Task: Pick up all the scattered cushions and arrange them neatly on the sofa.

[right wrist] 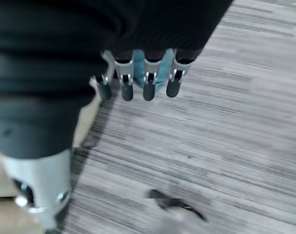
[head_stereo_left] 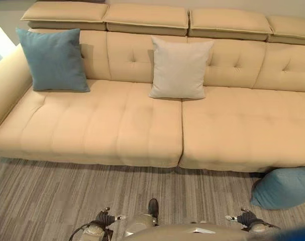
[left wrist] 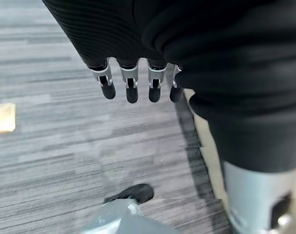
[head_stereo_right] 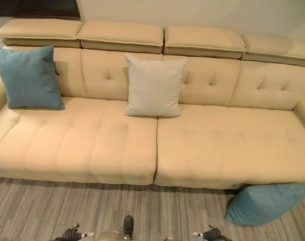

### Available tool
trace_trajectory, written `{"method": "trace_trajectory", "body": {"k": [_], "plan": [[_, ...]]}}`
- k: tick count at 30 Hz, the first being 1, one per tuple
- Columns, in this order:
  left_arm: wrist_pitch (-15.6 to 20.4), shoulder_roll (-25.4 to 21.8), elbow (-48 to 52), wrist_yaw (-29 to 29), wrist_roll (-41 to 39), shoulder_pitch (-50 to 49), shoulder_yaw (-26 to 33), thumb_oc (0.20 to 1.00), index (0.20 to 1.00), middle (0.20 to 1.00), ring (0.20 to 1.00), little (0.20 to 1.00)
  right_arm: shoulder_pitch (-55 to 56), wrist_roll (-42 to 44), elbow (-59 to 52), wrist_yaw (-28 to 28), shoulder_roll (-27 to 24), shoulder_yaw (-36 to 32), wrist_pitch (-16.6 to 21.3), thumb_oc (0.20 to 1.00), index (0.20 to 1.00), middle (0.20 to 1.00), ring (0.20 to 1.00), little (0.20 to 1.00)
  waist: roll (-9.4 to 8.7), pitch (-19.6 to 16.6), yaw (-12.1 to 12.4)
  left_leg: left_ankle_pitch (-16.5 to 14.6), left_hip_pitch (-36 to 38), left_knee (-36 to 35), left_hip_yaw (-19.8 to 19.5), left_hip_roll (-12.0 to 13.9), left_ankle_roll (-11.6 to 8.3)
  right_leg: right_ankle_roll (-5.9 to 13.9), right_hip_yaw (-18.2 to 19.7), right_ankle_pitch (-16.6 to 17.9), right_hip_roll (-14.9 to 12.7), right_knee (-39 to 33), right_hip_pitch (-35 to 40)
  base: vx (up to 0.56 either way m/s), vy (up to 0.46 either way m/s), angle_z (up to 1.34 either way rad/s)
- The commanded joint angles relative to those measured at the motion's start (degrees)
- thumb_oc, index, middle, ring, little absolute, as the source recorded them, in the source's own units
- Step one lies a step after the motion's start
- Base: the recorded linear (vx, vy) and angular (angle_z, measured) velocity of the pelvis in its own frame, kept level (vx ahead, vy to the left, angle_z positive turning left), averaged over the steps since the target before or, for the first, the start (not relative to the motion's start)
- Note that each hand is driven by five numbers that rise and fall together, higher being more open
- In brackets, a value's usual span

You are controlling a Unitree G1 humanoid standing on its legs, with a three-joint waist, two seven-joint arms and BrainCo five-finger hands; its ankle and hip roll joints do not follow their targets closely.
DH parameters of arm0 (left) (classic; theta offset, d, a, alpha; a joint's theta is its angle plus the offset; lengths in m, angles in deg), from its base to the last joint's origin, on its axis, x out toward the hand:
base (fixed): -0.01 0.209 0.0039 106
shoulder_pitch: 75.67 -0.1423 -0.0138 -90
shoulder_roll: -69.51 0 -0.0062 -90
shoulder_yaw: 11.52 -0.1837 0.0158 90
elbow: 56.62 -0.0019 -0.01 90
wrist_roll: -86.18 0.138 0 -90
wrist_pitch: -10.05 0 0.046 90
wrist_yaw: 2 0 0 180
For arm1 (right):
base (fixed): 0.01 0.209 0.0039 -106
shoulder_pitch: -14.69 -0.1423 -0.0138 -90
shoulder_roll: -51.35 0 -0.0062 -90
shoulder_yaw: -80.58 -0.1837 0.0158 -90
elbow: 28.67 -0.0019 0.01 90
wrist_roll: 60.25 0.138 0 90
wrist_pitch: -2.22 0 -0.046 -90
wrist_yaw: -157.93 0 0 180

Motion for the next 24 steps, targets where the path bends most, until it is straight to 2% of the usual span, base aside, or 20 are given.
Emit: {"method": "trace_trajectory", "body": {"k": [1,5,6,8,9,12,14,15,16,17,18,19,21,22,24], "plan": [[1.0,0.5,0.1,-0.9,0.2,3.0,-0.1,1.000,1.000,1.000,1.000,1.000,0.2,2.2,-3.0,1.0,-1.9,2.7,0.5,1.000,1.000,1.000,1.000,1.000,-0.42,0.0,-1.2,-9.6,1.5,5.3,-5.9,0.0,-1.89,1.27,1.9,6.3,1.0,2.3,-5.2,-0.03,-0.152,0.16],[1.1,1.1,0.9,-1.0,-0.1,3.7,-1.3,1.000,1.000,1.000,1.000,1.000,0.4,3.1,-4.0,0.9,-1.6,3.4,1.0,1.000,1.000,1.000,1.000,1.000,-0.60,1.0,-2.4,-9.8,0.5,8.2,-6.6,0.2,-2.91,0.12,3.2,6.3,2.2,0.7,-4.7,-0.07,-0.126,0.20],[1.0,2.6,1.9,-0.8,-0.4,4.4,-3.0,1.000,1.000,1.000,1.000,1.000,-0.1,3.2,-3.3,1.4,-2.2,4.2,0.8,1.000,1.000,1.000,1.000,1.000,-0.49,3.1,-1.6,-11.9,-1.9,15.4,-12.5,-1.7,-3.54,-1.05,5.3,7.2,2.9,0.0,-4.9,-0.23,-0.078,-0.05],[1.0,3.2,1.4,-0.6,-1.0,4.4,-3.0,1.000,1.000,1.000,1.000,1.000,-0.2,3.9,-3.4,1.5,-2.7,3.8,0.8,1.000,1.000,1.000,1.000,1.000,-0.55,3.4,-1.1,-13.9,-1.4,19.4,-19.4,-3.7,-3.40,-1.19,8.6,7.5,3.2,2.4,-6.9,-0.21,0.111,-0.66],[1.1,3.7,1.3,-0.5,-1.5,4.5,-3.1,1.000,1.000,1.000,1.000,1.000,-0.4,4.2,-3.5,1.3,-3.0,3.5,0.4,1.000,1.000,1.000,1.000,1.000,-0.11,3.1,-1.4,-14.6,0.3,18.7,-23.0,-4.0,-3.50,-0.85,10.7,7.6,3.5,3.8,-8.6,-0.14,0.229,-1.19],[1.2,3.9,1.3,-0.8,-1.2,5.2,-3.8,1.000,1.000,1.000,1.000,1.000,-1.1,5.1,-2.5,1.5,-3.6,1.7,-0.2,1.000,1.000,1.000,1.000,1.000,0.63,2.5,-3.1,-14.7,2.7,13.0,-22.8,-3.1,-2.57,0.82,12.9,9.3,2.9,5.2,-12.3,-0.16,0.304,-1.27],[1.5,3.5,1.8,-1.1,-0.8,5.8,-4.4,1.000,1.000,1.000,1.000,1.000,-1.4,5.1,-1.9,1.8,-3.5,1.6,-0.5,1.000,1.000,1.000,1.000,1.000,0.47,3.3,-3.4,-13.8,2.4,10.6,-21.7,-4.1,-1.57,2.79,13.6,12.3,1.6,4.5,-15.4,-0.35,0.294,-1.29],[1.4,2.5,1.2,-1.5,-0.6,6.5,-4.0,1.000,1.000,1.000,1.000,1.000,-2.4,4.9,-1.2,2.0,-3.0,1.8,-0.9,1.000,1.000,1.000,1.000,1.000,0.34,5.2,-3.1,-12.4,1.2,9.3,-18.8,-3.9,-0.94,4.18,12.4,15.0,0.6,4.3,-19.0,-0.43,0.238,-1.65],[1.3,2.2,0.9,-1.6,-0.4,6.7,-3.6,1.000,1.000,1.000,1.000,1.000,-2.5,4.7,-1.3,2.1,-2.8,2.0,-0.9,1.000,1.000,1.000,1.000,1.000,0.72,6.0,-2.2,-12.3,0.5,9.4,-17.1,-3.3,-0.75,3.55,8.9,14.5,-0.1,4.8,-19.5,-0.44,0.224,-1.62],[1.3,2.0,0.7,-1.6,-0.6,6.6,-3.0,1.000,1.000,1.000,1.000,1.000,-2.5,4.5,-1.4,2.1,-2.8,2.1,-0.7,1.000,1.000,1.000,1.000,1.000,1.04,6.1,-1.5,-11.6,-0.6,9.4,-15.3,-2.9,-0.77,2.81,3.9,13.5,-1.7,5.0,-19.4,-0.26,0.129,-1.30],[1.3,1.9,0.5,-1.4,-0.8,6.0,-2.4,1.000,1.000,1.000,1.000,1.000,-2.1,4.4,-1.4,2.0,-2.7,2.3,-0.6,1.000,1.000,1.000,1.000,1.000,1.54,6.3,-0.6,-11.5,-1.0,9.6,-13.6,-2.3,-0.76,1.93,-0.7,11.5,-2.5,6.5,-18.1,-0.23,0.117,-1.75],[1.1,1.7,0.3,-1.4,-0.9,5.3,-1.8,1.000,1.000,1.000,1.000,1.000,-1.6,4.4,-1.2,1.9,-2.7,2.3,-0.4,1.000,1.000,1.000,1.000,1.000,1.77,6.2,0.0,-10.9,-1.5,9.8,-12.3,-1.9,-0.32,1.07,-3.2,9.5,-2.7,9.2,-16.9,-0.17,0.090,-1.70],[0.9,1.5,-0.1,-1.1,-1.0,4.1,-0.5,1.000,1.000,1.000,1.000,1.000,-1.2,4.4,-0.9,1.7,-2.7,2.1,-0.3,1.000,1.000,1.000,1.000,1.000,1.84,5.7,0.9,-10.6,-1.1,9.4,-10.6,-1.4,0.04,0.58,-4.1,7.6,-2.3,11.2,-14.2,-0.13,0.053,-1.18],[0.8,1.4,-0.5,-1.0,-0.9,3.7,-0.1,1.000,1.000,1.000,1.000,1.000,-1.1,4.3,-0.6,1.7,-2.6,2.0,-0.4,1.000,1.000,1.000,1.000,1.000,1.88,5.2,1.8,-10.3,-1.3,9.2,-9.1,-0.7,0.13,0.43,-6.0,6.2,-2.6,12.0,-12.2,-0.16,-0.005,-0.68],[0.6,1.2,-0.5,-0.8,-0.8,3.6,0.1,1.000,1.000,1.000,1.000,1.000,-1.4,4.0,-0.8,1.8,-2.4,2.3,-0.4,1.000,1.000,1.000,1.000,1.000,1.69,4.2,4.2,-9.6,-2.5,9.4,-5.5,0.8,-0.25,0.49,-11.8,4.8,-4.4,12.4,-8.5,-0.16,-0.078,-0.90]]}}
